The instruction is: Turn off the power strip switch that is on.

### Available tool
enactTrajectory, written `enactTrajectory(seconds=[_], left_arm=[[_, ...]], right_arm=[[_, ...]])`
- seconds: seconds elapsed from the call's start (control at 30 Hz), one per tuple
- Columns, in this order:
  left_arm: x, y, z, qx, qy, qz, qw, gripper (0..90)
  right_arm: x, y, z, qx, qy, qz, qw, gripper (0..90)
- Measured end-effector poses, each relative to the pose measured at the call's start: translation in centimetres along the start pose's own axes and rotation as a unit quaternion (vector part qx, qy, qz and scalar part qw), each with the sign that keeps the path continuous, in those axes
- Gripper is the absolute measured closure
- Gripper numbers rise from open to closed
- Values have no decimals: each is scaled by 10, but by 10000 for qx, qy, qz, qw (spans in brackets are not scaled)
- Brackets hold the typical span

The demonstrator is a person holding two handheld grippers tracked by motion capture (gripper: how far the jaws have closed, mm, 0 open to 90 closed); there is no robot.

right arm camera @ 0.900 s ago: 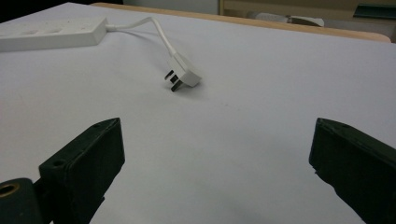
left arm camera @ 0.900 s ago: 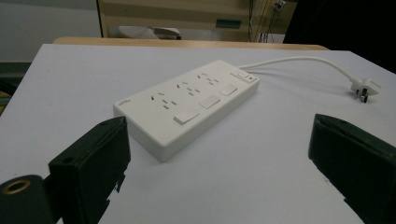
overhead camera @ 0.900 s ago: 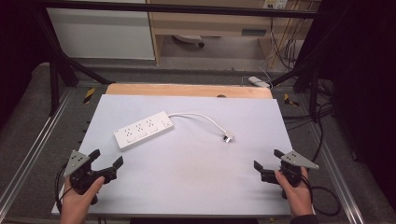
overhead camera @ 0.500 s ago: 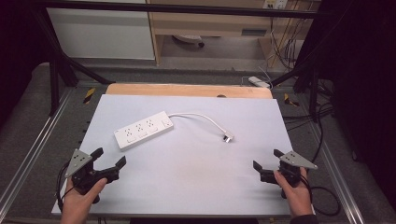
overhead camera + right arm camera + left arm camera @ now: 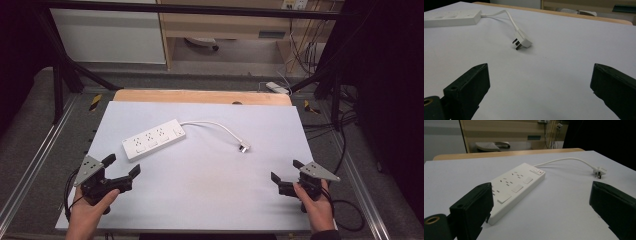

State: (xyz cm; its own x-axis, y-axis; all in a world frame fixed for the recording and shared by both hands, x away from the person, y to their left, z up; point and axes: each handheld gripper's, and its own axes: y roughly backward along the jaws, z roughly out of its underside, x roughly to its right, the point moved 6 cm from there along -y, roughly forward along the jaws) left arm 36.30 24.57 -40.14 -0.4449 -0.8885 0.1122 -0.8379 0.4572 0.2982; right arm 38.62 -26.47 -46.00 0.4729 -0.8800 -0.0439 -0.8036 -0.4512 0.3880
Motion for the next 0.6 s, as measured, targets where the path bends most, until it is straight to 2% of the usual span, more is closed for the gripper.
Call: enactTrajectory(seconds=[0.27,0.6], left_arm=[[6,-2,-5,9,-38,54,10000,52],[9,-1,-10,6,-65,20,10000,51]], right_arm=[[-1,0,0,-12,-13,3,10000,28],[0,-1,0,-36,-28,23,10000,27]])
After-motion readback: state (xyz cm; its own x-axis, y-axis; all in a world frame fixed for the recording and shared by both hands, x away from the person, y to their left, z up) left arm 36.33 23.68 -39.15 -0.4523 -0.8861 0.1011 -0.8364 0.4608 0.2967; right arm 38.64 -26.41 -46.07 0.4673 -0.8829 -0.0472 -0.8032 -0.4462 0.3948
